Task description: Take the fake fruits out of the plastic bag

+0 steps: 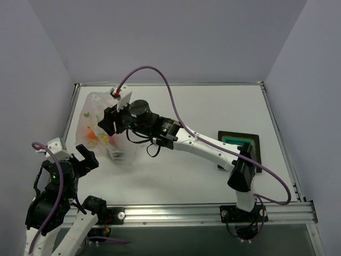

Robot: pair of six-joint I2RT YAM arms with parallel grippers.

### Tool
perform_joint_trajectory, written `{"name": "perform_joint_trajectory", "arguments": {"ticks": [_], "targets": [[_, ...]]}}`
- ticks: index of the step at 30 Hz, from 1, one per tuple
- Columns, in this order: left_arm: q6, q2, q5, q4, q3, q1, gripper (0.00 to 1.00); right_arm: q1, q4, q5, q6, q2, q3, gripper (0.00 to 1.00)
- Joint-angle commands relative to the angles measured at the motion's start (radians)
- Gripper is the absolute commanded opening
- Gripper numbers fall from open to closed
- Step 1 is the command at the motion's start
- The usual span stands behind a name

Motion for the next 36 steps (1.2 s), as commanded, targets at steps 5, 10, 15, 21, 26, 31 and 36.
{"name": "perform_joint_trajectory", "arguments": {"ticks": [5,10,15,21,26,31,36], "targets": [[-0.007,0.019,-0.007,0.086,0.026,-0.002,0.95,-0.013,0.0,0.054,-0.05,0.125,0.133,0.35],[-0.013,0.039,0.056,0.127,0.047,-0.002,0.95,-0.02,0.0,0.089,-0.05,0.145,0.115,0.12],[-0.005,0.128,0.119,0.172,0.125,-0.002,0.94,-0.02,0.069,0.176,-0.023,0.052,-0.077,0.0],[0.021,0.309,0.246,0.23,0.233,0.0,0.94,-0.02,0.224,0.206,0.028,-0.112,-0.462,0.0],[0.053,0.482,0.328,0.253,0.296,-0.003,0.94,-0.02,0.278,0.218,0.068,-0.183,-0.623,0.0],[0.076,0.607,0.352,0.272,0.323,-0.002,0.94,-0.018,0.354,0.212,0.106,-0.223,-0.758,0.0],[0.079,0.725,0.442,0.307,0.307,-0.019,0.94,-0.02,0.37,0.244,0.112,-0.266,-0.824,0.0]]}}
